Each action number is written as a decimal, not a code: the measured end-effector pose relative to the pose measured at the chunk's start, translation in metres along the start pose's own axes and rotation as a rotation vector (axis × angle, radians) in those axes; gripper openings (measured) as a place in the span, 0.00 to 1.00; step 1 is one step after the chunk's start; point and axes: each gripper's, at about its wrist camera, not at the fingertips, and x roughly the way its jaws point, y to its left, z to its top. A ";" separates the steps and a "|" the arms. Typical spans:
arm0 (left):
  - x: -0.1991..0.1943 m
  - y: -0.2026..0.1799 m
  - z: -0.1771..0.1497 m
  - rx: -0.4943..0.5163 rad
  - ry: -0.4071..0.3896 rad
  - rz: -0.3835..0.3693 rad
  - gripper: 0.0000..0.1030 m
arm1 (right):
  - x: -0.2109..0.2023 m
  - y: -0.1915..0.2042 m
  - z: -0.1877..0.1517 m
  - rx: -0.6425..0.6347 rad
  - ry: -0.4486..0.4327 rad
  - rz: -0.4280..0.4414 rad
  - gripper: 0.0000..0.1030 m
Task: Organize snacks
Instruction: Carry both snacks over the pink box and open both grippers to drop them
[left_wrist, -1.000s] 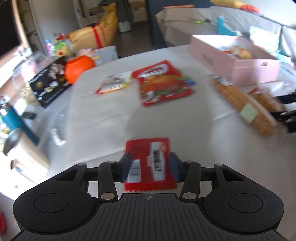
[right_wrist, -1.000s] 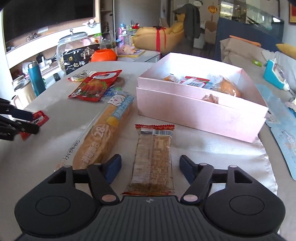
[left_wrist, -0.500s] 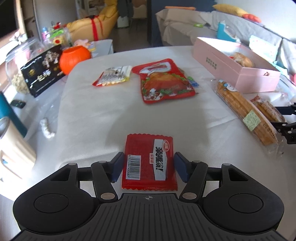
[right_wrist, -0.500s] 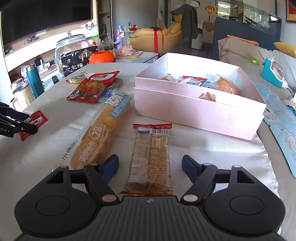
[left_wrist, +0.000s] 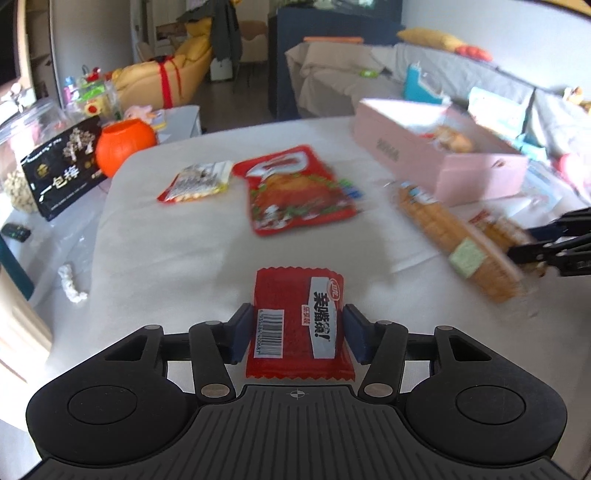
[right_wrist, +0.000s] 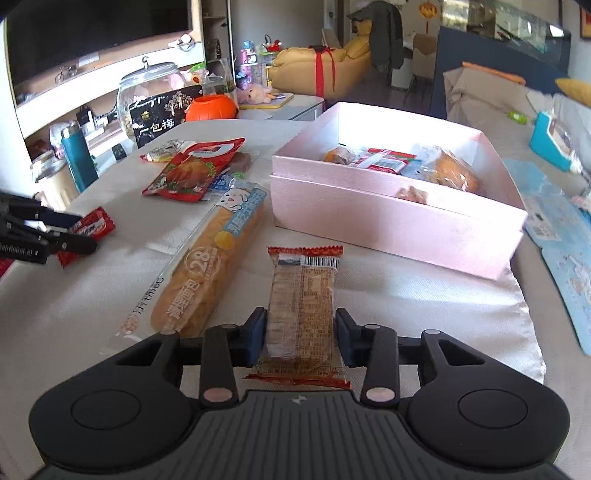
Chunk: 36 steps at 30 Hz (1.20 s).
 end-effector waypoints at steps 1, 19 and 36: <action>-0.003 -0.004 0.001 0.000 -0.009 -0.010 0.56 | -0.002 -0.003 0.000 0.010 0.001 0.004 0.37; 0.040 -0.101 0.200 -0.107 -0.236 -0.376 0.62 | -0.089 -0.047 0.110 0.104 -0.341 -0.113 0.71; 0.114 -0.099 0.192 -0.205 -0.127 -0.401 0.62 | -0.002 -0.052 0.076 0.139 -0.114 -0.140 0.72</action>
